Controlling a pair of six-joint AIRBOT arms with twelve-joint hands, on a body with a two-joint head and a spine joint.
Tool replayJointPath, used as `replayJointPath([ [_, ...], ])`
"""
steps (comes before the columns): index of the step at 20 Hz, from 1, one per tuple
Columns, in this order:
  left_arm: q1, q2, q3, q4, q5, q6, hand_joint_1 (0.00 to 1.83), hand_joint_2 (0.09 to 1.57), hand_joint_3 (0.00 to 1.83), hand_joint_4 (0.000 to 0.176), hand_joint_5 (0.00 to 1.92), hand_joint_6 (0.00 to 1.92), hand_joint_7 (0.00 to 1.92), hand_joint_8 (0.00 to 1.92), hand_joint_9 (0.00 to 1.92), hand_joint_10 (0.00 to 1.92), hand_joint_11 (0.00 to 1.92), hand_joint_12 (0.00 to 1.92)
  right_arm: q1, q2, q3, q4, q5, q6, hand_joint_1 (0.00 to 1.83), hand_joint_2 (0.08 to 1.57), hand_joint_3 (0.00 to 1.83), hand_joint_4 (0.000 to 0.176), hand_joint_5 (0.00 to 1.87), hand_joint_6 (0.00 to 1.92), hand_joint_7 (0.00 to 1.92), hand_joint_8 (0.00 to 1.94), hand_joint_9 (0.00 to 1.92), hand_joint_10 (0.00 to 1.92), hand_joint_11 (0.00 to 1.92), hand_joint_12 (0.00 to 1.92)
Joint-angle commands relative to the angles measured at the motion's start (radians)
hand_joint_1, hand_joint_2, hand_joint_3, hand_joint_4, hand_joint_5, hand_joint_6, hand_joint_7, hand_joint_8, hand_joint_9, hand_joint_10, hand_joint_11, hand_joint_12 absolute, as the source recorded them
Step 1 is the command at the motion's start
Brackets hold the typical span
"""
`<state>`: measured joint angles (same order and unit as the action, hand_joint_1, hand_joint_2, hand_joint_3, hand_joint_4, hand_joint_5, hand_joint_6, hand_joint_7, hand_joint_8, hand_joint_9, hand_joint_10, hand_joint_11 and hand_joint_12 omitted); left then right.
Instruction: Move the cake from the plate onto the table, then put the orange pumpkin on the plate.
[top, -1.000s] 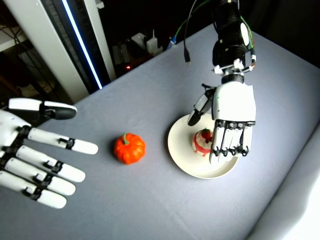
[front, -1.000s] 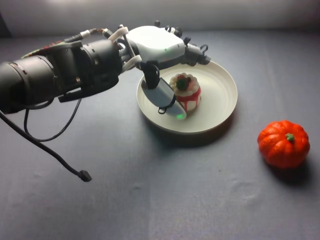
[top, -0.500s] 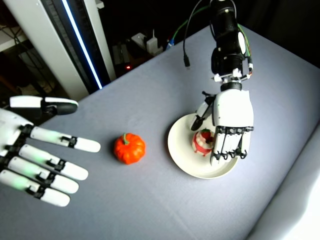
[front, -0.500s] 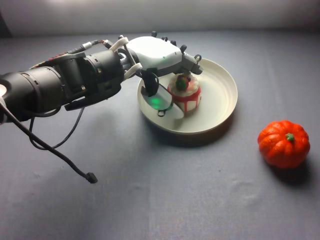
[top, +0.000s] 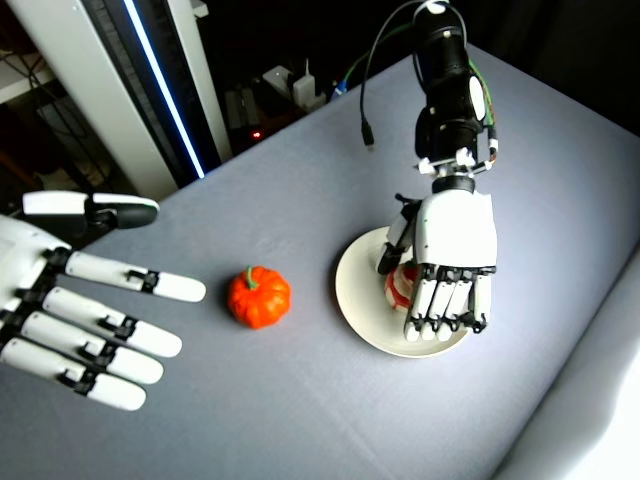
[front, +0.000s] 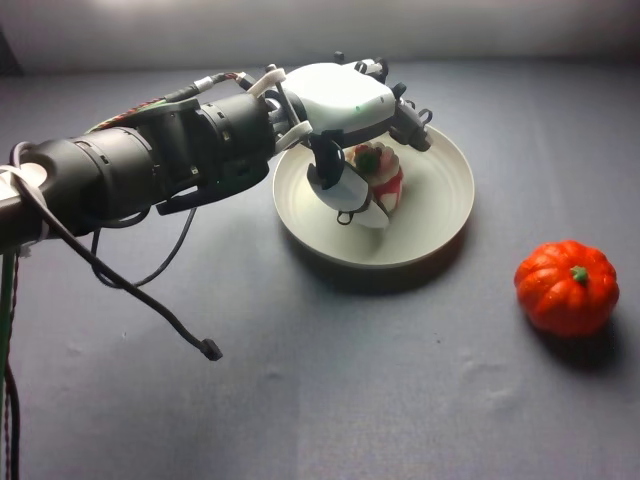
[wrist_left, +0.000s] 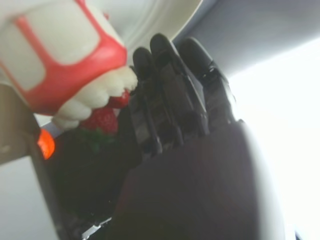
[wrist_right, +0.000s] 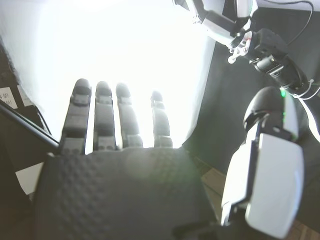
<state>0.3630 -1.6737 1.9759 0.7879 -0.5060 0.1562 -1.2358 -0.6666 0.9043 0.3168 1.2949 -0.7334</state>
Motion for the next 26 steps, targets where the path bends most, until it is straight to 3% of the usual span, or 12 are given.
replayJointPath([
  [1, -0.015, 0.003, 0.004, -0.03, -0.084, 0.001, 0.92, 0.92, 0.0, 0.0, 0.82, 0.06, 0.83, 0.05, 0.81, 0.13, 0.26, 1.57, 0.011, 0.004, 0.008, 0.018, 0.118, 0.01, 0.36, 0.82, 0.0, 0.176, 0.0, 0.0, 0.0, 0.0, 0.0, 0.0, 0.0, 0.0],
  [2, -0.014, 0.003, 0.004, -0.03, -0.085, 0.001, 1.0, 0.99, 0.0, 0.0, 0.76, 0.55, 0.8, 0.29, 0.56, 0.94, 0.31, 1.69, 0.011, 0.003, 0.008, 0.018, 0.118, 0.01, 0.37, 0.82, 0.0, 0.176, 0.0, 0.0, 0.0, 0.0, 0.0, 0.0, 0.0, 0.0],
  [3, -0.011, 0.003, 0.004, -0.029, -0.086, 0.001, 1.06, 1.12, 0.0, 0.0, 0.85, 1.07, 0.63, 0.84, 0.4, 1.29, 0.21, 1.78, 0.011, 0.002, 0.008, 0.018, 0.118, 0.01, 0.38, 0.83, 0.0, 0.176, 0.0, 0.0, 0.0, 0.0, 0.0, 0.0, 0.0, 0.0],
  [4, -0.009, 0.003, 0.005, -0.03, -0.086, 0.001, 1.06, 1.12, 0.0, 0.0, 0.85, 1.07, 0.63, 0.84, 0.4, 1.29, 0.21, 1.78, 0.011, 0.002, 0.008, 0.018, 0.118, 0.01, 0.38, 0.83, 0.0, 0.176, 0.0, 0.0, 0.0, 0.0, 0.0, 0.0, 0.0, 0.0],
  [6, -0.005, 0.004, 0.012, -0.032, -0.094, 0.001, 1.22, 1.12, 0.0, 0.0, 0.68, 1.83, 0.57, 1.75, 0.47, 1.87, 0.51, 1.92, 0.011, 0.002, 0.008, 0.018, 0.118, 0.012, 0.38, 0.84, 0.0, 0.176, 0.0, 0.0, 0.0, 0.0, 0.0, 0.0, 0.0, 0.0],
  [7, -0.004, 0.009, 0.011, -0.042, -0.104, 0.001, 1.25, 1.14, 0.0, 0.0, 0.68, 1.9, 0.56, 1.87, 0.49, 1.91, 0.56, 1.92, 0.011, 0.002, 0.008, 0.018, 0.118, 0.012, 0.37, 0.84, 0.0, 0.176, 0.0, 0.0, 0.0, 0.0, 0.0, 0.0, 0.0, 0.0],
  [17, -0.034, 0.122, -0.097, -0.079, -0.146, 0.001, 1.21, 1.14, 0.0, 0.0, 0.76, 1.92, 0.75, 1.92, 0.79, 1.92, 0.92, 1.92, 0.014, 0.002, 0.004, 0.018, 0.095, 0.014, 0.34, 0.82, 0.0, 0.176, 0.0, 0.0, 0.0, 0.0, 0.0, 0.0, 0.0, 0.0],
  [19, -0.043, 0.175, -0.147, -0.088, -0.147, 0.001, 1.14, 1.12, 0.0, 0.0, 0.76, 1.85, 0.67, 1.8, 0.57, 1.81, 0.53, 1.92, 0.015, 0.002, 0.002, 0.018, 0.089, 0.014, 0.34, 0.82, 0.0, 0.176, 0.0, 0.0, 0.0, 0.0, 0.0, 0.0, 0.0, 0.0],
  [20, -0.051, 0.206, -0.172, -0.09, -0.148, 0.001, 1.12, 1.16, 0.06, 0.0, 0.79, 1.44, 0.62, 1.8, 0.49, 1.85, 0.44, 1.92, 0.015, 0.002, 0.001, 0.018, 0.086, 0.014, 0.33, 0.82, 0.0, 0.176, 0.0, 0.0, 0.0, 0.0, 0.0, 0.0, 0.0, 0.0],
  [21, -0.057, 0.23, -0.193, -0.09, -0.145, 0.001, 1.23, 1.11, 0.02, 0.0, 0.8, 1.81, 0.76, 1.9, 0.73, 1.91, 0.8, 1.92, 0.015, 0.002, 0.001, 0.018, 0.083, 0.014, 0.33, 0.83, 0.0, 0.176, 0.0, 0.0, 0.0, 0.0, 0.0, 0.0, 0.0, 0.0],
  [22, -0.063, 0.256, -0.213, -0.089, -0.146, 0.001, 1.32, 1.12, 0.02, 0.0, 0.82, 1.9, 0.87, 1.92, 0.9, 1.92, 1.05, 1.92, 0.015, 0.002, 0.0, 0.018, 0.08, 0.014, 0.33, 0.84, 0.0, 0.176, 0.0, 0.0, 0.0, 0.0, 0.0, 0.0, 0.0, 0.0],
  [26, -0.087, 0.369, -0.305, -0.049, -0.143, 0.001, 1.31, 1.12, 0.01, 0.0, 0.83, 1.91, 1.02, 1.92, 1.09, 1.92, 1.23, 1.92, 0.017, 0.002, -0.004, 0.018, 0.073, 0.014, 0.34, 0.83, 0.0, 0.176, 0.0, 0.0, 0.0, 0.0, 0.0, 0.0, 0.0, 0.0],
])
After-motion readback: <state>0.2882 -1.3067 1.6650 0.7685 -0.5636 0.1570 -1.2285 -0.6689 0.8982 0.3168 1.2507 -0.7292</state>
